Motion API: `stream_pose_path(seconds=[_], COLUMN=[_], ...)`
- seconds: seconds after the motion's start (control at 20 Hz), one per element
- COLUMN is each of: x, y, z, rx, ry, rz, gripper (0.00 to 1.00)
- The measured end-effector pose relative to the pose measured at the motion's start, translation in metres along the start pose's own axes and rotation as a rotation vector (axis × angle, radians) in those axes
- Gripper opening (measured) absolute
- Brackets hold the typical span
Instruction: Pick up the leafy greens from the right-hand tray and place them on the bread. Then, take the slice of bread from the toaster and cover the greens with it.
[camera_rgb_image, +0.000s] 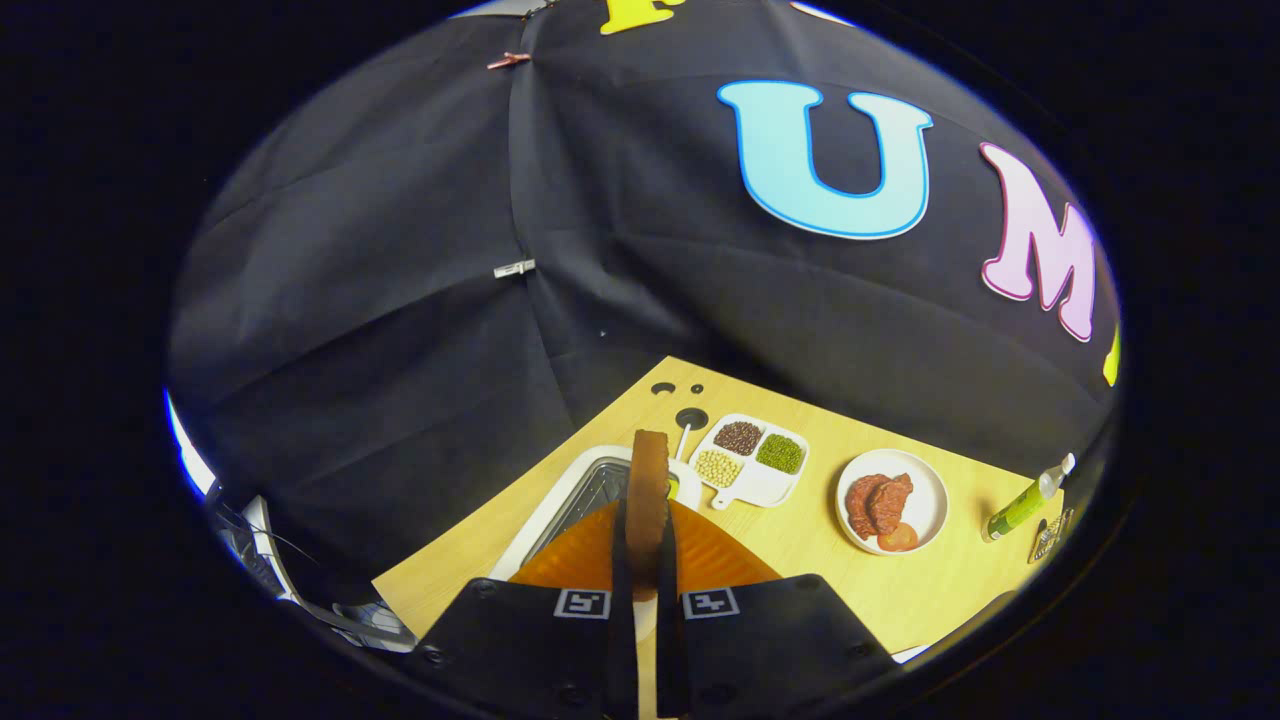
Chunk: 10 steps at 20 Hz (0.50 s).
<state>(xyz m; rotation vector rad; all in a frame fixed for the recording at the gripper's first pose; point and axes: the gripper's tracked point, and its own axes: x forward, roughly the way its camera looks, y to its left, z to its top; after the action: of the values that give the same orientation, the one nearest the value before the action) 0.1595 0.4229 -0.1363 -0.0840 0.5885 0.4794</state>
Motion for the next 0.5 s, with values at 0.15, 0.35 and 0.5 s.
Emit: stream_pose_path(seconds=[0.15,0.35,0.5], x=[-0.014,-0.033,-0.043], y=[-0.018,-0.044,-0.063], z=[0.009,0.006,-0.012], rx=[0.028,0.106,0.168], ry=[-0.028,-0.033,-0.003], rz=[-0.015,-0.02,-0.022], gripper=[0.11,0.11,0.11])
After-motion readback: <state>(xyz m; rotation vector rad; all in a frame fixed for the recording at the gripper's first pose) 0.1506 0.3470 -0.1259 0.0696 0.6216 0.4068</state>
